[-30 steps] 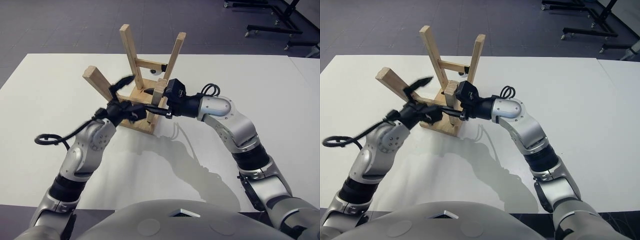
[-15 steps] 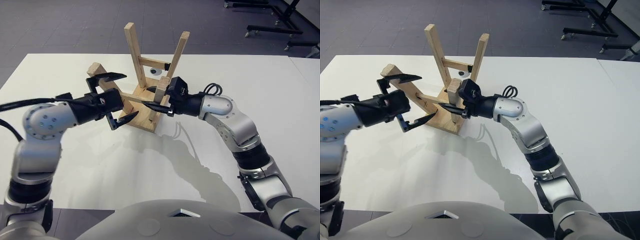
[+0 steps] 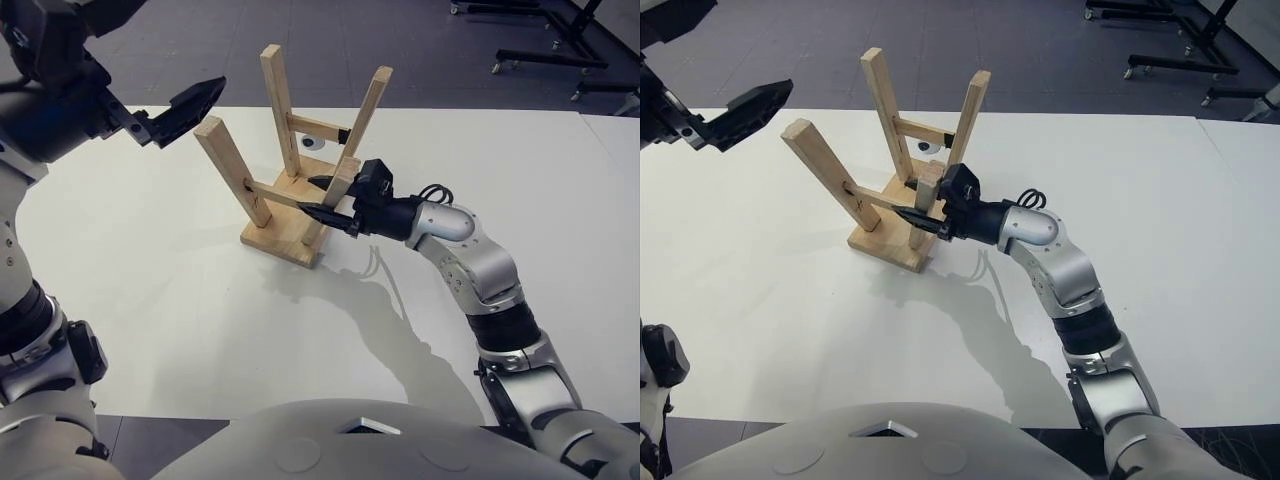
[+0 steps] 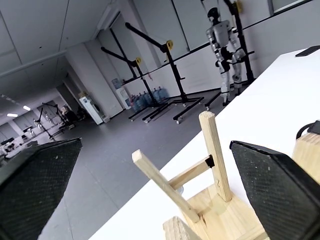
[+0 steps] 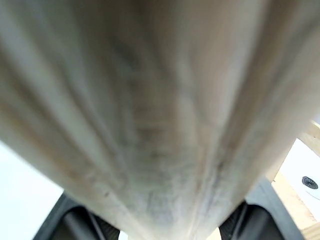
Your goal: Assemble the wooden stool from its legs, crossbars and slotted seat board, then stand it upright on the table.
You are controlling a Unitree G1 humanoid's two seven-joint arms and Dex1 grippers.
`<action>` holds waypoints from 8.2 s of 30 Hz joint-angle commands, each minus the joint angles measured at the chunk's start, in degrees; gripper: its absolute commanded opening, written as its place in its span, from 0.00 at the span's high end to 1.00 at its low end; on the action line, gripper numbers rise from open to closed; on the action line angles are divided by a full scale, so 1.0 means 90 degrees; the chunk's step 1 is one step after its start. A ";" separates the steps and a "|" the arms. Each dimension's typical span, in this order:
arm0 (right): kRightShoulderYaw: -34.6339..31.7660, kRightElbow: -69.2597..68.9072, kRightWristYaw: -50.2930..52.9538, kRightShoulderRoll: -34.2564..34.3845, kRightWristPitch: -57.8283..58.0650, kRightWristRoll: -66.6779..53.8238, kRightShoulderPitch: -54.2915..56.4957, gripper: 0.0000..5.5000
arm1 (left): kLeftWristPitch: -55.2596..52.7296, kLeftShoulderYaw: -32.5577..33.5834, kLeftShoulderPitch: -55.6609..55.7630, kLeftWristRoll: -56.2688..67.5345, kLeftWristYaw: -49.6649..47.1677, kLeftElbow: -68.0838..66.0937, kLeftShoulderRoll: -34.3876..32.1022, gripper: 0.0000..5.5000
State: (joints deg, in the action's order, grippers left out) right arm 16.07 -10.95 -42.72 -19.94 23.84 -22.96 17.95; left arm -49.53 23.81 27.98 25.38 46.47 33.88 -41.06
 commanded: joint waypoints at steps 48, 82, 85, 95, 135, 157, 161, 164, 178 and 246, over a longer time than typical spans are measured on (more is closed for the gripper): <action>-0.1800 0.9179 0.4310 0.0543 -0.3921 0.3206 0.3630 0.06 | 0.0409 -0.4597 -0.3358 -0.2343 -0.2544 0.0161 0.1777 0.02; -0.2002 0.7485 0.2176 0.0607 -0.2699 0.2515 0.2438 0.06 | 0.3152 -0.1571 -0.4932 -0.1746 0.0393 -0.1765 -0.1314 0.02; -0.2083 0.7218 0.2242 0.0656 -0.2456 0.2393 0.2211 0.06 | 0.3508 -0.0579 -0.4262 -0.1850 0.0094 -0.3480 -0.1722 0.02; -0.2103 0.7906 0.2757 0.1419 -0.2238 0.2315 0.2999 0.06 | 0.4594 -0.1900 -0.0876 -0.3417 -0.3258 -0.7777 0.0413 0.02; -0.0825 0.1541 -0.0515 -0.1471 0.0456 0.2323 -0.0800 0.06 | 0.4259 -0.3667 -0.3166 -0.3704 -0.2667 -0.4693 0.1372 0.02; -0.3750 0.2556 -0.4985 -0.3419 0.0272 -0.1627 -0.0378 0.06 | 0.2862 -0.0115 -0.3621 0.2274 0.3781 -0.2942 -0.1387 0.02; -0.3443 0.1539 -0.4812 -0.2971 0.0498 -0.2006 -0.0758 0.06 | 0.2633 -0.0519 -0.3392 0.2519 0.3424 -0.2080 -0.1067 0.02; -0.3172 0.1112 -0.4731 -0.2773 0.0557 -0.2057 -0.0987 0.06 | 0.2608 -0.0815 -0.3085 0.2546 0.3304 -0.1787 -0.0899 0.02; -0.2579 0.0138 -0.4137 -0.2169 0.0683 -0.2330 -0.0893 0.06 | 0.2588 -0.1568 -0.2549 0.2342 0.3183 -0.1790 -0.0582 0.02; -0.3079 0.2635 0.0508 -0.1174 0.6610 -0.5843 0.1918 0.77 | -0.1507 -0.1759 -0.0697 0.4489 0.0252 -0.3343 -0.0055 0.78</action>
State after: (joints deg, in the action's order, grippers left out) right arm -12.95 11.11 -40.91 -32.69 80.56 -76.56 34.53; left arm -62.12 8.16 20.00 68.45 54.20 7.17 -43.74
